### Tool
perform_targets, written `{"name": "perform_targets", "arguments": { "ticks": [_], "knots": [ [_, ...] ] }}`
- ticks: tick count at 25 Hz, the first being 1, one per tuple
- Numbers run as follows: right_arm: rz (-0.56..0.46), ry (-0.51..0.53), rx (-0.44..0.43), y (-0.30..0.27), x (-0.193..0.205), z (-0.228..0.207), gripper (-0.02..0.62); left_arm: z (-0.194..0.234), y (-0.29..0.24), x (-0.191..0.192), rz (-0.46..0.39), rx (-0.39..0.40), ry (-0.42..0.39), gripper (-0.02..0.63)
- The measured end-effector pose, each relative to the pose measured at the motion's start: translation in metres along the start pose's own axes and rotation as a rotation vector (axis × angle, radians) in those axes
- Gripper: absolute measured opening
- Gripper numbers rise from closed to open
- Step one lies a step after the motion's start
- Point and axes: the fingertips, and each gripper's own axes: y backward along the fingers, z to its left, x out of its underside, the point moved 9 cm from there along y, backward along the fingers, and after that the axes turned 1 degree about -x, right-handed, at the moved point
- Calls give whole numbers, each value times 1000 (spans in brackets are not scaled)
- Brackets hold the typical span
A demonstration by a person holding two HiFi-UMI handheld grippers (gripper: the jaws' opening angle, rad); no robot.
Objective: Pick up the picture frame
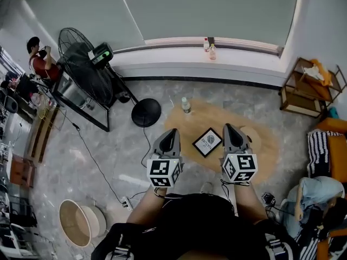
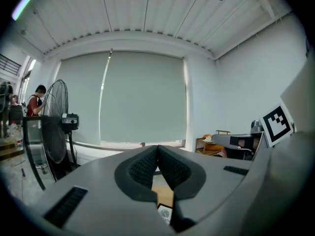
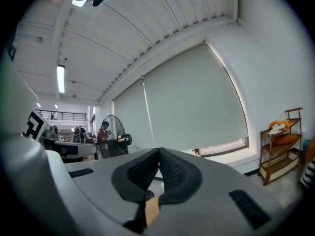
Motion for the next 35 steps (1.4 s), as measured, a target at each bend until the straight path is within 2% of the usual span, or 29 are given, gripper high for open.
{"name": "perform_targets", "arguments": {
  "ticks": [6, 11, 22, 35],
  "knots": [
    [1, 7, 43, -2, 5, -44, 17, -34, -40, 2, -2, 64, -21, 20],
    [1, 11, 56, -1, 5, -53, 17, -41, -53, 4, -1, 84, -15, 20],
    [2, 23, 102, -11, 8, -51, 17, -30, -77, 4, -33, 140, -17, 20],
    [16, 45, 206, -58, 11, -38, 17, 17, -132, 3, -20, 255, 4, 20]
  ]
}}
